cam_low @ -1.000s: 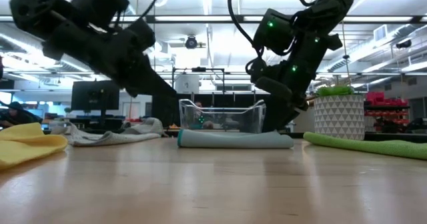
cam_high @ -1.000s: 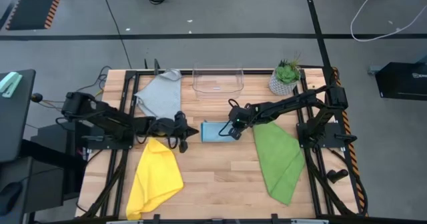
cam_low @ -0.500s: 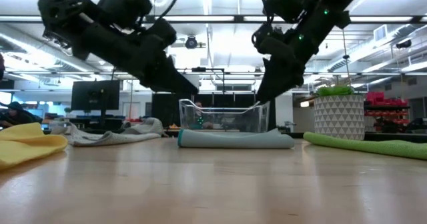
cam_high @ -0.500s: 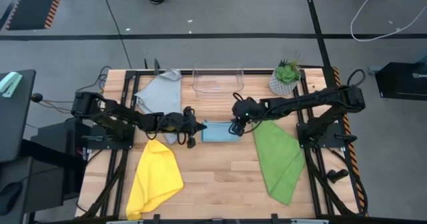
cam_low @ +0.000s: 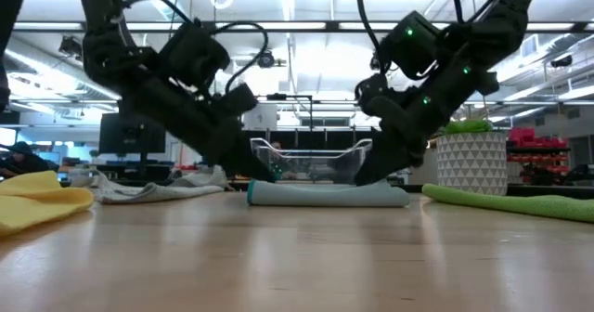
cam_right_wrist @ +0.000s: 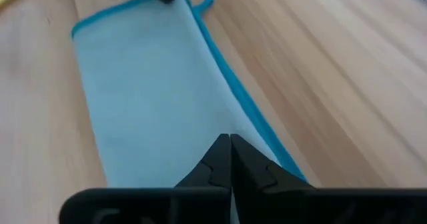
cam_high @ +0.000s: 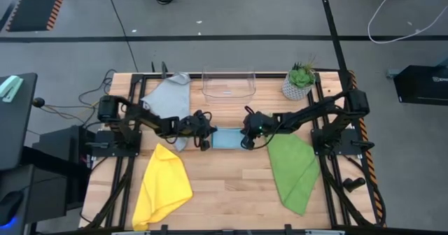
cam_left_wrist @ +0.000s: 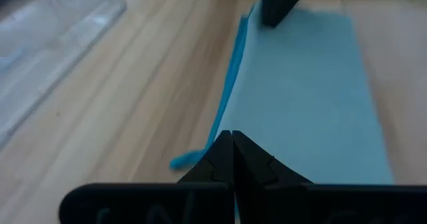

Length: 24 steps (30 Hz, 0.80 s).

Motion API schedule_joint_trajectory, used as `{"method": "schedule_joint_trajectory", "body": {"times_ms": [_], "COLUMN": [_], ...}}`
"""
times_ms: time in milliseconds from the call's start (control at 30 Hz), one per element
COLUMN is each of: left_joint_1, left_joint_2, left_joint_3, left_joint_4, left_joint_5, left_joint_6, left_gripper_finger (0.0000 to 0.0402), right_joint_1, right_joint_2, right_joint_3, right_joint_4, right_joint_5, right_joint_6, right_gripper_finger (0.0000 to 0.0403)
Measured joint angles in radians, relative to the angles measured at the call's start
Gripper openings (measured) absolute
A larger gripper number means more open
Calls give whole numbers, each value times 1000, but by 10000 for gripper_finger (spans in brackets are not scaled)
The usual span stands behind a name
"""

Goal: Fold microfiber towels
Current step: Fold the blue microfiber towel, then put the folded blue microfiber towel into the transparent bin

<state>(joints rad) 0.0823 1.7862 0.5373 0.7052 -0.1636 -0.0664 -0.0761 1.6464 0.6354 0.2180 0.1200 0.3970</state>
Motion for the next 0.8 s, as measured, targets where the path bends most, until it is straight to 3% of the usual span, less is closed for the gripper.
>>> {"method": "schedule_joint_trajectory", "body": {"times_ms": [400,633,800], "left_joint_1": [60,67,-1], "left_joint_2": [76,-75,-196], "left_joint_3": [1,-1,2], "left_joint_4": [62,-69,-173], "left_joint_5": [2,-1,82], "left_joint_6": [14,109,140], "left_gripper_finger": [2,14,31], "right_joint_1": [-36,-41,-41], "right_joint_2": [8,7,7], "right_joint_3": [-52,-53,-53], "right_joint_4": [6,3,1], "right_joint_5": [35,35,36], "right_joint_6": [-7,-15,-32], "right_gripper_finger": [6,4,3]}}
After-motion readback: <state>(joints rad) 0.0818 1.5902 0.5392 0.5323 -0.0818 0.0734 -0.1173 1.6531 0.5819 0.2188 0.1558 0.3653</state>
